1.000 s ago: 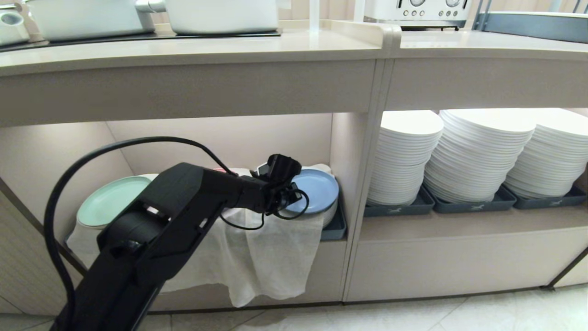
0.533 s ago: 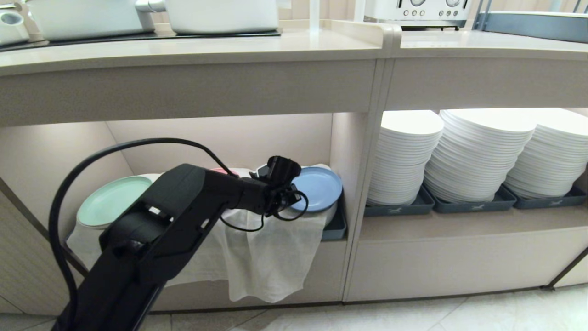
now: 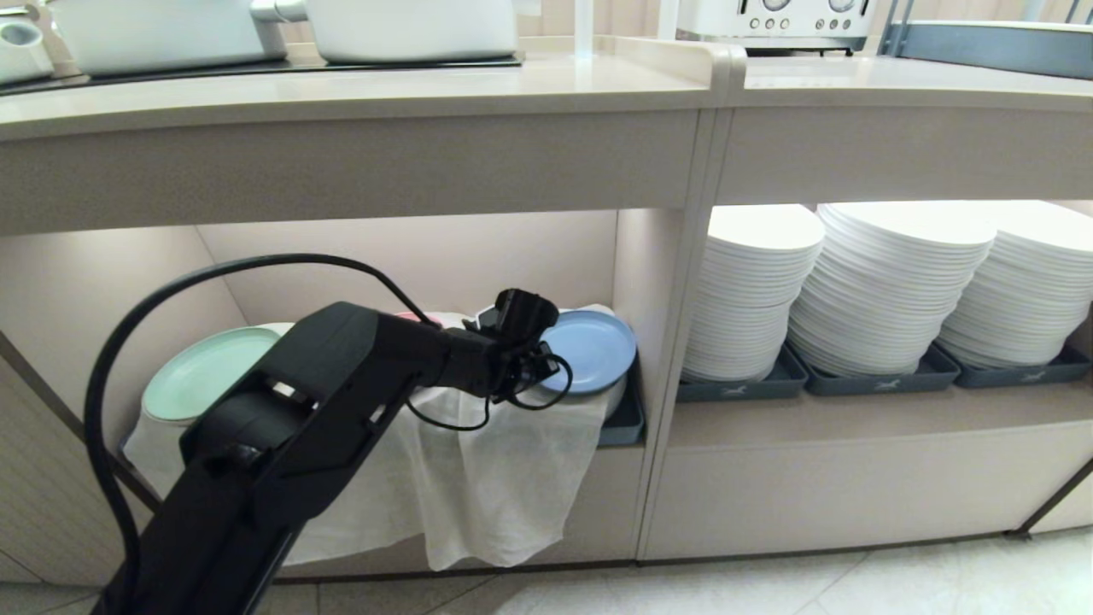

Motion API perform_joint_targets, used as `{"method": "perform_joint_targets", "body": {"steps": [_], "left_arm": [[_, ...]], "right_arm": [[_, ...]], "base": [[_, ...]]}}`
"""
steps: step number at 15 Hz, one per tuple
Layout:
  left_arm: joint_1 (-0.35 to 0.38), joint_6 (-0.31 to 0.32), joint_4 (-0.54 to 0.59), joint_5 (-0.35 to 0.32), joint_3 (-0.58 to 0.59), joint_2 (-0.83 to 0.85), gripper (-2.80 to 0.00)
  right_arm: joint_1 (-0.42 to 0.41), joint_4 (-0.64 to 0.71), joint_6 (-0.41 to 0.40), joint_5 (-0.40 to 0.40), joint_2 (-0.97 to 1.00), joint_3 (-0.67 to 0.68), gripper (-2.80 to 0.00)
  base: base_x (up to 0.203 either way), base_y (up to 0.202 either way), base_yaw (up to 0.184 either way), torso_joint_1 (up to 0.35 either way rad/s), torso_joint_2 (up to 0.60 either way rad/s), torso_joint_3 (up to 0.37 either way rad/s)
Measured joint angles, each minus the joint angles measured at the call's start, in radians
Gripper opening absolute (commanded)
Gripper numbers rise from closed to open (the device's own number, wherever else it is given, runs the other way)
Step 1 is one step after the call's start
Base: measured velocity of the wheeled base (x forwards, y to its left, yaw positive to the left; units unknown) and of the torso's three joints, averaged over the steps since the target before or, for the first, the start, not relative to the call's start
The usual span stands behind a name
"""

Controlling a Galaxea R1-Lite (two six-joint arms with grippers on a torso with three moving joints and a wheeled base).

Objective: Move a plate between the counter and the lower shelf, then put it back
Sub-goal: Pick up the plate in the cupboard

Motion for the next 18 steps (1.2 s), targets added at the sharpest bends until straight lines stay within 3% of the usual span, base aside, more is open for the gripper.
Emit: {"method": "perform_joint_targets", "body": {"steps": [11, 18], "left_arm": [[0.041, -0.03, -0.002, 0.015, 0.05, -0.061, -2.8], [0.041, -0.122, -0.01, 0.013, 0.204, -0.119, -2.8]], "right_arm": [[0.0, 0.0, 0.0, 0.0, 0.0, 0.0, -2.8], [0.0, 0.0, 0.0, 0.0, 0.0, 0.0, -2.8]], "base": [[0.0, 0.0, 0.0, 0.0, 0.0, 0.0], [0.0, 0.0, 0.0, 0.0, 0.0, 0.0]]}}
